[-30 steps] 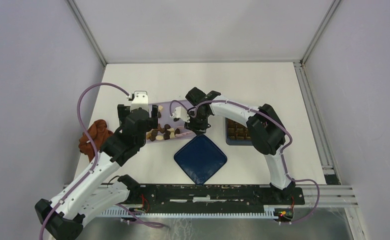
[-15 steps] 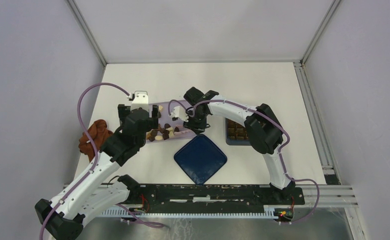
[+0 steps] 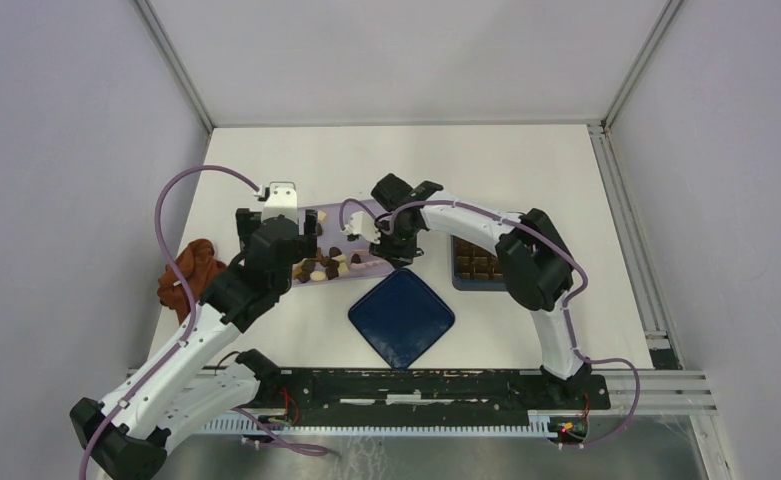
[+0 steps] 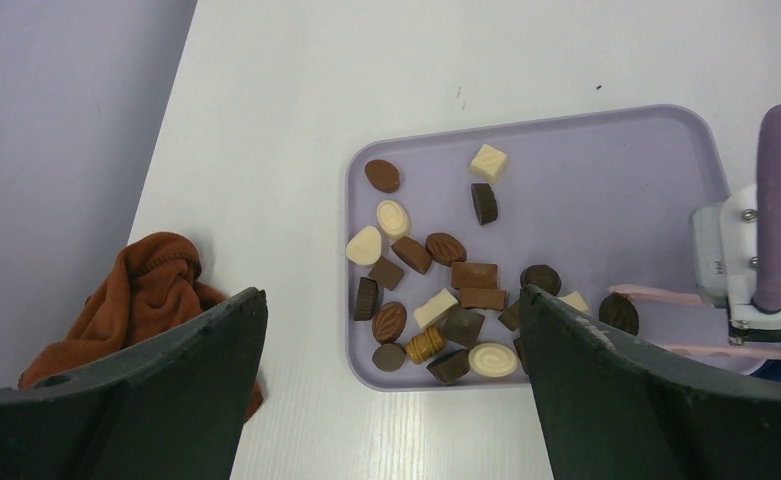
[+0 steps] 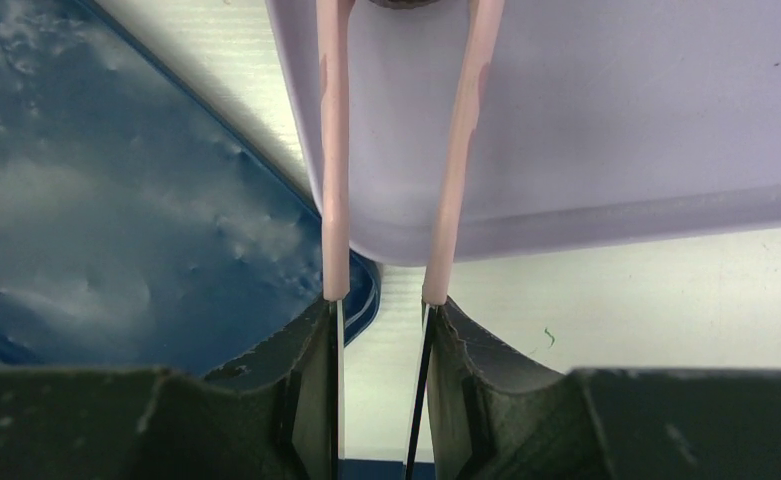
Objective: Pack the chocolate
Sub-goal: Pick up the fake chocolate from the plate.
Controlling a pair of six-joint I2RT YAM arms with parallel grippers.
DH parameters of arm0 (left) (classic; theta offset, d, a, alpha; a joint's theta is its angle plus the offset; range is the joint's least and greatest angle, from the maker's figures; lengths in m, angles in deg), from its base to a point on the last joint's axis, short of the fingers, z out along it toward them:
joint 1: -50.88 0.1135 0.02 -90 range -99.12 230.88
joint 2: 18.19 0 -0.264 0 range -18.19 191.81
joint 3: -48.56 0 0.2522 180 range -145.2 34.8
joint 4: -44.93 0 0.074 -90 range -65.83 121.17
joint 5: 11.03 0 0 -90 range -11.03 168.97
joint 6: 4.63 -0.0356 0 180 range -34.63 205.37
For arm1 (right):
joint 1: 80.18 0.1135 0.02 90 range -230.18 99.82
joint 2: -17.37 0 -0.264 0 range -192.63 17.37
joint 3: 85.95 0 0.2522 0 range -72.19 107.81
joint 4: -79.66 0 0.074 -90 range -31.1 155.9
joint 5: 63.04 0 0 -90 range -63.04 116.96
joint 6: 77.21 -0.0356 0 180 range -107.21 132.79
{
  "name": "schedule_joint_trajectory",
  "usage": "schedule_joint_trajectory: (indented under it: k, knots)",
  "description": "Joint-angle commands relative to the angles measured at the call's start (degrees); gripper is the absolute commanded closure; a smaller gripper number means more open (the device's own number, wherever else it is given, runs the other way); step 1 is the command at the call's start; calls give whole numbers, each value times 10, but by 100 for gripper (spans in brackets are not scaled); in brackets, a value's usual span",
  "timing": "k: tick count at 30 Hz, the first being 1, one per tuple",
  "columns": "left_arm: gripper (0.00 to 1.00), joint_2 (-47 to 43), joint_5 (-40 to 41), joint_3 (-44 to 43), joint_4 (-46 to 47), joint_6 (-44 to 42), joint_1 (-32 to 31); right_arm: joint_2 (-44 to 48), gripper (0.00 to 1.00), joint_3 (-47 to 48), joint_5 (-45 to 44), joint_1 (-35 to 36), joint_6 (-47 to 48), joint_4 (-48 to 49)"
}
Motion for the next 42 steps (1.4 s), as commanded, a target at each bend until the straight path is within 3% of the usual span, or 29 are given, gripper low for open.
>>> schedule_joint_trajectory:
  k: [1,16,23,42]
  knots:
    - [1,1,-6,-1,23,-17,4,58,77,-13,18,-8,-10,17]
    - [1,24,-30,-3,20,-22,5,165,78,-68,119,-83,-8,19]
    - [1,29,-41,-2,21,-23,4,240,78,-147,153,-135,-7,40]
    - [1,35,-52,-2,21,-23,4,436,78,-329,232,-394,36,29]
